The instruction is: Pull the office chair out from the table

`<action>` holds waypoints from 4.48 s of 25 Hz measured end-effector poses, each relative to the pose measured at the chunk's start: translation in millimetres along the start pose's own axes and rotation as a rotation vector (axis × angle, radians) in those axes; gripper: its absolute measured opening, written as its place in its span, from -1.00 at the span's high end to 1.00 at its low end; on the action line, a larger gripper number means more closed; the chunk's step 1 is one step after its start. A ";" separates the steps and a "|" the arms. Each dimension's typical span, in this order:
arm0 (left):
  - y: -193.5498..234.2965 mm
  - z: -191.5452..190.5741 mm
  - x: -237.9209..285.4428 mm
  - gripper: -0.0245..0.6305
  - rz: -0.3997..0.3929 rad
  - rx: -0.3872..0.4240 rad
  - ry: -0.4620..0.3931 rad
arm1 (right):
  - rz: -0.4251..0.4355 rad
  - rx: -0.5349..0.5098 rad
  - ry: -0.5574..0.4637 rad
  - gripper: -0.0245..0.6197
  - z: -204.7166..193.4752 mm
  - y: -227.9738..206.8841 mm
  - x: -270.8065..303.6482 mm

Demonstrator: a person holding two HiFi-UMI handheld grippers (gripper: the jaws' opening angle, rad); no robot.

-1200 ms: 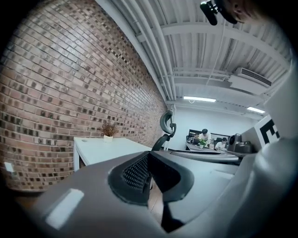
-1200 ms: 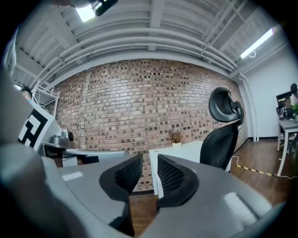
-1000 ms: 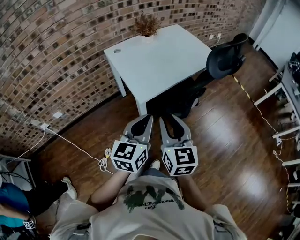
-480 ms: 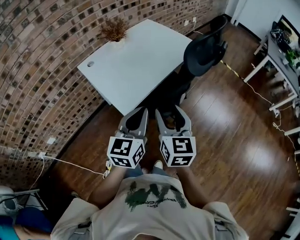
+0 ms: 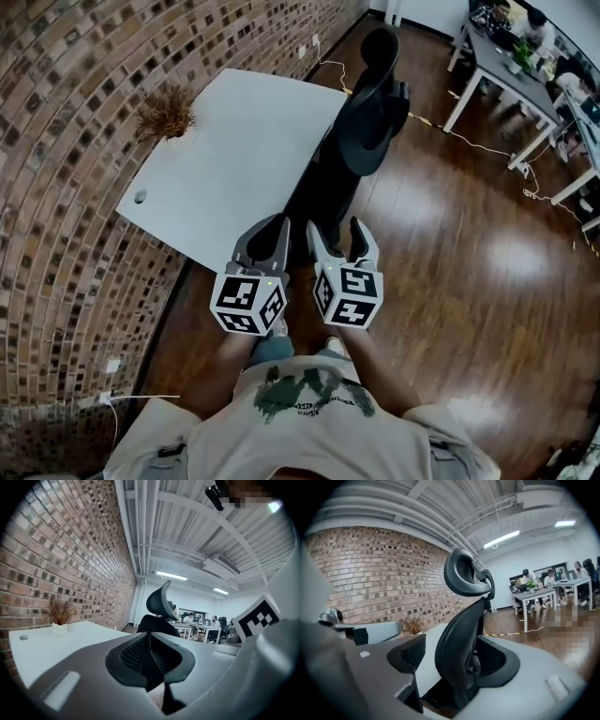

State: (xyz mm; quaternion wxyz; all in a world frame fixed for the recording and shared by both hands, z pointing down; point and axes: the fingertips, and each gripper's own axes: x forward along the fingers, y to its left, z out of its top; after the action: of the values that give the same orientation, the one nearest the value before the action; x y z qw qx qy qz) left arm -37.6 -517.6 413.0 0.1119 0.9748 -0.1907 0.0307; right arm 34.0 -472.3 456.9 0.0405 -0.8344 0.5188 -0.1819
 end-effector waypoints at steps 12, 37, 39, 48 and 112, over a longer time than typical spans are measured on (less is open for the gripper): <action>31.9 19.4 45.4 0.86 -0.239 0.034 0.018 | -0.333 0.077 -0.078 -0.05 7.1 -24.9 38.7; -16.6 119.9 113.6 0.73 -0.522 0.298 -0.084 | -0.326 0.118 -0.109 0.42 2.7 -40.7 37.5; -22.2 134.8 122.5 0.74 -0.527 0.332 -0.111 | -0.308 0.108 -0.113 0.42 3.3 -39.3 38.6; -29.9 162.7 193.9 0.66 -0.582 0.323 -0.048 | -0.211 0.063 -0.087 0.29 2.3 -30.2 45.7; -157.5 149.9 400.1 0.09 -1.379 0.304 0.002 | -0.472 0.210 -0.086 0.55 -0.2 -88.1 3.7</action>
State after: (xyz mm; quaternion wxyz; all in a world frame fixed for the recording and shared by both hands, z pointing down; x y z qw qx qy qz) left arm 394.8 -556.0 275.6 -0.0312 0.8782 0.4768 -0.0200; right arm 110.4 -435.1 480.6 0.1054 -0.9305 0.2858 -0.2036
